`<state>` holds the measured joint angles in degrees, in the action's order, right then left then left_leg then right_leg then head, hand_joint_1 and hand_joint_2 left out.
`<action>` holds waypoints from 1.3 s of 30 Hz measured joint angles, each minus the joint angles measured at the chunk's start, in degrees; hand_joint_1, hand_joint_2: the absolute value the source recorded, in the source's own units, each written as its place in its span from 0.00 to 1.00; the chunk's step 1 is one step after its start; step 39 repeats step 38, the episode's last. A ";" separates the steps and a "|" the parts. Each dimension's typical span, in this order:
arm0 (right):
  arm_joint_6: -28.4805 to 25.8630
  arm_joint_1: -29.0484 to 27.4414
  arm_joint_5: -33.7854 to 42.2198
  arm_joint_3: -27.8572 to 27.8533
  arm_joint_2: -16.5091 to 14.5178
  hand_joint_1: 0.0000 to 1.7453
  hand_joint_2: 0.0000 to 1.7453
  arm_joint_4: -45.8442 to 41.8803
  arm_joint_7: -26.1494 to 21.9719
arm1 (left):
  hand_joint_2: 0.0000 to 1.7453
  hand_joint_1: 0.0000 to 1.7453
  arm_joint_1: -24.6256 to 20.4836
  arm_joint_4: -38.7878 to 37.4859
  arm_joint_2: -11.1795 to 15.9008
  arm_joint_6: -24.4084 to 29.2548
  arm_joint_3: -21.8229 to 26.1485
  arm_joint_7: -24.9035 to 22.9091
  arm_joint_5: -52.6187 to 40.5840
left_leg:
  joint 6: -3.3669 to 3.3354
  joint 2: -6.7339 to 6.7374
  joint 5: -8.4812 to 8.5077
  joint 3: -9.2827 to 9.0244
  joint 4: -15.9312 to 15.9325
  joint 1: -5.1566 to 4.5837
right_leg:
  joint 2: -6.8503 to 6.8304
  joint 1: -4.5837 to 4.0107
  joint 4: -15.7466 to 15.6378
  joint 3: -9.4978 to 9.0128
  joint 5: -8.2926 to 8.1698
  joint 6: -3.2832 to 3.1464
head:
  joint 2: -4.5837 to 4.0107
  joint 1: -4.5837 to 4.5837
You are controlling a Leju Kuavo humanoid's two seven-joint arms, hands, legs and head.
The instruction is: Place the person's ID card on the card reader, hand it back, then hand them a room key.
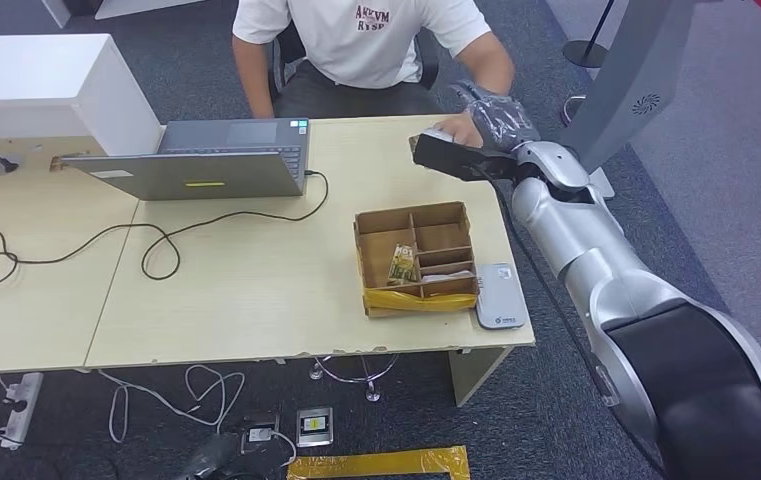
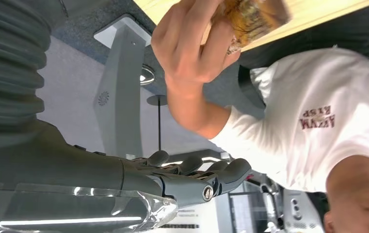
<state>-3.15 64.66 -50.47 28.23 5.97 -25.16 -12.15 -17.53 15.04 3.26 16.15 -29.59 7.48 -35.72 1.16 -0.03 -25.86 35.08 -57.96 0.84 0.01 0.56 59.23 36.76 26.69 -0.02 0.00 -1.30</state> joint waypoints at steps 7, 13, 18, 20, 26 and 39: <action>-5.32 -2.73 6.92 -3.12 4.27 0.00 1.00 -0.24 2.09 | 1.00 0.00 0.33 -0.01 0.14 1.25 0.00 0.19 1.61 | -0.01 -0.02 -0.01 0.00 -0.02 -0.01 | -0.02 0.00 -0.07 -0.02 0.00 0.00 | 0.00 0.00; -13.83 -9.08 14.67 -8.75 10.47 0.00 1.00 -0.60 5.72 | 1.00 0.00 1.07 -0.01 0.43 3.38 0.04 0.27 3.14 | -0.19 -0.08 -0.14 -0.10 -0.04 0.01 | -0.10 -0.02 -0.18 -0.20 0.07 0.10 | 0.00 0.00; -17.14 -16.27 18.05 -13.83 15.44 0.00 1.00 -0.30 6.68 | 1.00 0.00 2.48 -0.05 0.39 6.10 0.04 0.42 4.15 | -0.22 -0.13 -0.32 -0.17 -0.04 0.00 | -0.17 0.00 -0.21 -0.34 0.18 0.26 | 0.00 0.01; -17.54 -19.49 18.87 -15.78 17.24 0.00 1.00 0.02 7.63 | 1.00 0.00 2.83 -0.07 0.25 7.09 0.04 0.21 4.75 | -0.28 -0.11 -0.38 -0.19 -0.04 0.00 | -0.16 0.01 -0.23 -0.36 0.21 0.29 | 0.00 0.01; -17.62 -27.68 20.50 -20.85 20.15 0.00 0.00 1.94 11.01 | 1.00 0.00 4.26 -0.10 -0.90 10.74 0.10 -1.25 8.14 | -0.33 -0.05 -0.53 -0.27 -0.04 -0.01 | -0.10 0.02 -0.24 -0.46 0.35 0.29 | 0.00 0.02; -12.05 -39.30 23.46 -26.83 21.61 0.00 0.00 6.26 20.26 | 1.00 0.00 7.22 -0.61 0.88 13.10 3.67 2.39 20.41 | -0.35 -0.10 -0.67 -0.40 -0.02 0.00 | -0.16 0.00 -0.23 -0.61 0.61 0.33 | 0.00 0.02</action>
